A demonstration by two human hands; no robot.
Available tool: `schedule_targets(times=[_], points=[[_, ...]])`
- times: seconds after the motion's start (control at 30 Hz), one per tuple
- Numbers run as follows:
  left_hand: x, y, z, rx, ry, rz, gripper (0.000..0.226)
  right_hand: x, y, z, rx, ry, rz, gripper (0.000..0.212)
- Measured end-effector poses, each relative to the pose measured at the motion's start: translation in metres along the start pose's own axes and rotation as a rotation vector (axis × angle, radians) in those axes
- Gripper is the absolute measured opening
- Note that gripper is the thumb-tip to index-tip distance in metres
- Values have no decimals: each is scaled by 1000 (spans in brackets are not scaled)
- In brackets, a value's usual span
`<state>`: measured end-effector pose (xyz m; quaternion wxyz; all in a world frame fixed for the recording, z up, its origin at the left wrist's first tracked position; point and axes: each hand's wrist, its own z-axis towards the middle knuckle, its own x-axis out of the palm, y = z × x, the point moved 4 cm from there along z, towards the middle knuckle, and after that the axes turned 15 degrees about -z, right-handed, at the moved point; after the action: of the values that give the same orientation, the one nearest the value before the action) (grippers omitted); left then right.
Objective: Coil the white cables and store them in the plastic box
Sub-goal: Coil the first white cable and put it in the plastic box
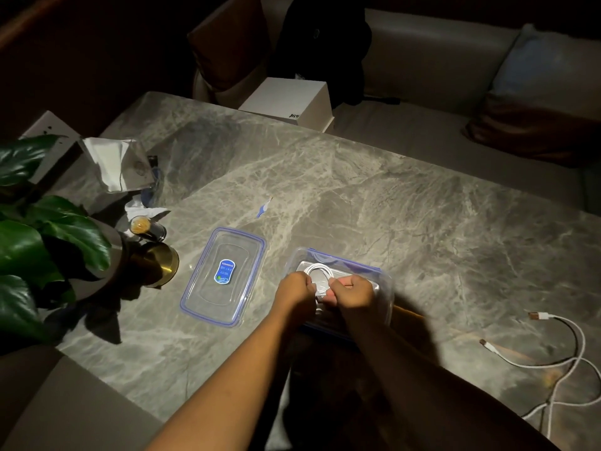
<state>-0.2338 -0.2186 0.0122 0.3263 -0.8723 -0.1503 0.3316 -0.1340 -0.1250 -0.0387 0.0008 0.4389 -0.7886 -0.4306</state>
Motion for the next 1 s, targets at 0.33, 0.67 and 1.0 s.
schedule_targets(times=[0.33, 0.67, 1.0], points=[[-2, -8, -4, 51, 23, 62, 19, -2, 4, -2, 54, 49, 46, 16], [-16, -49, -42, 260, 36, 96, 14, -46, 29, -50, -42, 52, -117, 13], [-4, -87, -98, 527, 118, 354, 28, -124, 42, -114, -315, -136, -585, 27]])
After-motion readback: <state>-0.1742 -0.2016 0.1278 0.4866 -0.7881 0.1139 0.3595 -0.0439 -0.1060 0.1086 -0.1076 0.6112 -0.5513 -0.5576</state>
